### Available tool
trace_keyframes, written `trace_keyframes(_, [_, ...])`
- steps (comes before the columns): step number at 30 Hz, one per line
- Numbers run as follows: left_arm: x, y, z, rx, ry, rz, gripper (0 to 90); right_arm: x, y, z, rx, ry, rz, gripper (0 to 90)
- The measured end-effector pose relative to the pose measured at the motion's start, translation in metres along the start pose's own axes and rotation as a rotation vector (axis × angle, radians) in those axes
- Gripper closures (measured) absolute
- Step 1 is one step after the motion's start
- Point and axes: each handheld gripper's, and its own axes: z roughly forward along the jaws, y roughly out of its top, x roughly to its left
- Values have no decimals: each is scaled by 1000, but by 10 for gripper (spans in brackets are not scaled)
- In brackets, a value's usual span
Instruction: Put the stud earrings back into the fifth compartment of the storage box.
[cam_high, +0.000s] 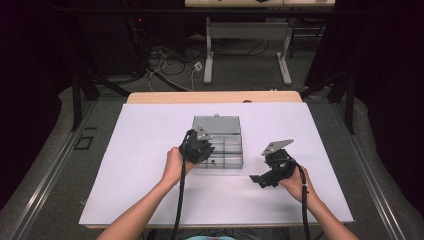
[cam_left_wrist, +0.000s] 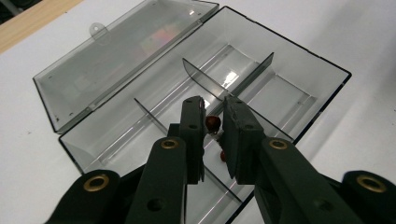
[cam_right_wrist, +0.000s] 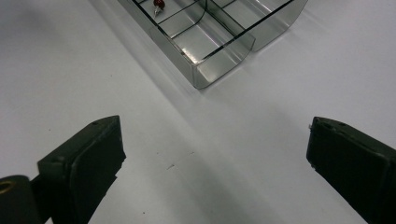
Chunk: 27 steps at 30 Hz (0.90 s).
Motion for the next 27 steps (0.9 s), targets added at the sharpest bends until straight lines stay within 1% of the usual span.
trace_keyframes(1, [0, 1, 1, 10, -5, 5, 782, 0, 0, 0, 0, 0, 0, 39])
trace_keyframes(5, [-3, 1, 8, 21, -8, 8, 782, 1, 0, 0, 0, 3, 5, 39])
trace_keyframes(6, [-3, 2, 9, 26, -11, 5, 782, 1, 0, 0, 4, 3, 4, 39])
trace_keyframes(7, [-4, 1, 10, 23, -6, 5, 782, 1, 0, 0, 3, 1, 4, 39])
trace_keyframes(9, [-4, 2, 12, 33, -10, 4, 782, 1, 0, 0, -6, -4, 0, 39])
trace_keyframes(13, [-5, 1, 17, 44, -8, 0, 781, 0, 0, -1, 0, -2, 3, 39])
trace_keyframes(15, [-5, 1, 18, 49, -11, 3, 781, 0, -1, 0, -9, -2, -4, 39])
trace_keyframes(16, [-5, 1, 20, 49, -11, 2, 781, 0, 0, -1, 2, -3, -3, 39])
trace_keyframes(17, [-5, 0, 20, 58, -17, 3, 781, 0, 0, 0, 1, -2, -3, 39])
trace_keyframes(18, [-5, -1, 21, 52, -13, -4, 781, 0, 0, 0, 3, -3, -6, 39])
trace_keyframes(19, [-4, -1, 21, 63, -16, -2, 781, 0, 0, 0, 4, -3, -4, 39])
trace_keyframes(20, [-4, -2, 22, 60, -15, -8, 781, 0, 0, 0, 5, -4, -3, 38])
trace_keyframes(22, [-3, -3, 23, 64, -15, -6, 780, 1, 0, 0, 3, 1, 2, 39])
trace_keyframes(24, [-3, -4, 24, 64, -16, -11, 780, 0, 0, 1, 5, 0, -4, 39])
trace_keyframes(26, [-3, -4, 24, 79, -27, -9, 780, 0, 0, 1, 10, 1, -3, 39])
trace_keyframes(27, [-4, -4, 25, 77, -23, -3, 780, 0, 0, 1, 11, 1, -2, 39])
